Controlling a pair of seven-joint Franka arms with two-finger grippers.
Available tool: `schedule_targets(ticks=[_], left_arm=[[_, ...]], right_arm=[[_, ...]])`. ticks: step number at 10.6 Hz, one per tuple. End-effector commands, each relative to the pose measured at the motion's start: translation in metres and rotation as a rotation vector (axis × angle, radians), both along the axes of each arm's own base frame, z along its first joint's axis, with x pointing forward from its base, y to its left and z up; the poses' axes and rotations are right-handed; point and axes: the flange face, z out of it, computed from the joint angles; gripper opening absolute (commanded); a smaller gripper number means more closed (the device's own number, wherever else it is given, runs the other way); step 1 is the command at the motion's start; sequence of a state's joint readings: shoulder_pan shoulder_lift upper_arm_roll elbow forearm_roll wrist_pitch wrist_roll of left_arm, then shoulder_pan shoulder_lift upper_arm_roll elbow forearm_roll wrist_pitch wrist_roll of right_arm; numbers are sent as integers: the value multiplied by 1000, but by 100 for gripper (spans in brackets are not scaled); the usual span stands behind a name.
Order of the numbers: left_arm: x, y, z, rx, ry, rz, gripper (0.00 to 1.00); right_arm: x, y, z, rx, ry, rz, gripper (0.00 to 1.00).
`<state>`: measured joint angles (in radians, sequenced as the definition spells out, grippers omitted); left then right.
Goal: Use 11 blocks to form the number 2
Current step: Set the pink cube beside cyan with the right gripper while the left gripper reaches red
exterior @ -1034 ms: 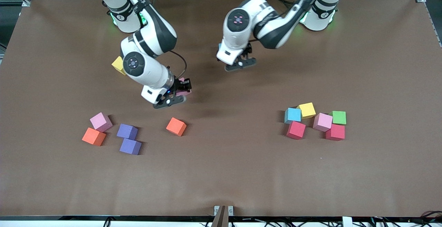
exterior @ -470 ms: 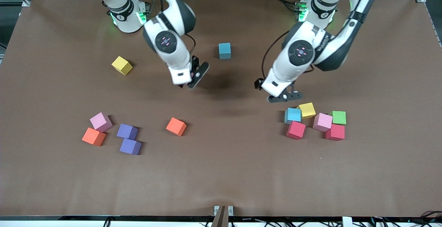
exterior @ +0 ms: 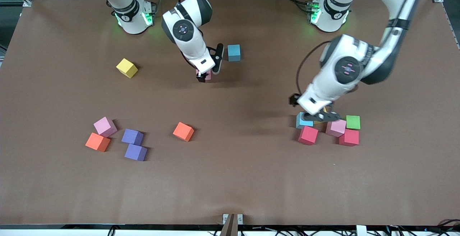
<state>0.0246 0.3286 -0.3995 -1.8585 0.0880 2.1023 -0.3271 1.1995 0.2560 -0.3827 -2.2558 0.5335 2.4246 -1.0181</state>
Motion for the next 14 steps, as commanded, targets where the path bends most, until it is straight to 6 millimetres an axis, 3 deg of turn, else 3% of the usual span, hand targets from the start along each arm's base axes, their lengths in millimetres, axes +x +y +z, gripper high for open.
schedule_targets(ticks=[1, 4, 7, 9, 14], left_arm=[[38, 15, 1, -26, -31, -44, 100], [69, 18, -4, 7, -78, -82, 100], [87, 16, -36, 7, -67, -88, 100], [89, 13, -56, -10, -60, -67, 100], [81, 4, -100, -15, -28, -98, 100]], right_arm=[[-17, -13, -5, 82, 36, 41, 0], [-56, 13, -16, 114, 75, 14, 0], [-81, 21, -34, 106, 64, -45, 0], [-99, 32, -42, 74, 65, -76, 0], [-114, 44, -52, 45, 25, -116, 0]])
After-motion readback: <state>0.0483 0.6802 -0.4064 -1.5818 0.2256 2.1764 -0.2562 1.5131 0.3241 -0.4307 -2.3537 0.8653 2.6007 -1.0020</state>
